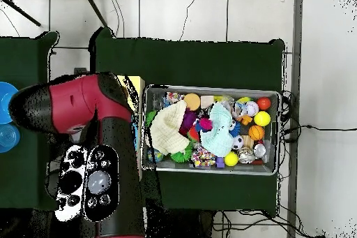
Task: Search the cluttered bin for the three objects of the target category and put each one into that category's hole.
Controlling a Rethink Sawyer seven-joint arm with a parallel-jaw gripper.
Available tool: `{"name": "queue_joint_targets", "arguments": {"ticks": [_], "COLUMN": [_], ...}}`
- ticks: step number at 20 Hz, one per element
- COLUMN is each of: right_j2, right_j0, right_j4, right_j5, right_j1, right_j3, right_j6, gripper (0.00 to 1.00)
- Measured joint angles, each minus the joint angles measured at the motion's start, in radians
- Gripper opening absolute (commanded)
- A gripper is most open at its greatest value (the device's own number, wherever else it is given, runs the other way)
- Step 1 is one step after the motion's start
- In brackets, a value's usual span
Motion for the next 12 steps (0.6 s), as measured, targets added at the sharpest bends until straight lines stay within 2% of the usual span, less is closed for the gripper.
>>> {"name": "queue_joint_targets", "arguments": {"ticks": [12], "right_j2": [-0.019], "right_j0": [0.02], "right_j4": [0.001], "right_j5": [0.011], "right_j1": [-0.001], "right_j3": [0.057], "right_j6": [0.013], "gripper": [0.0]}}
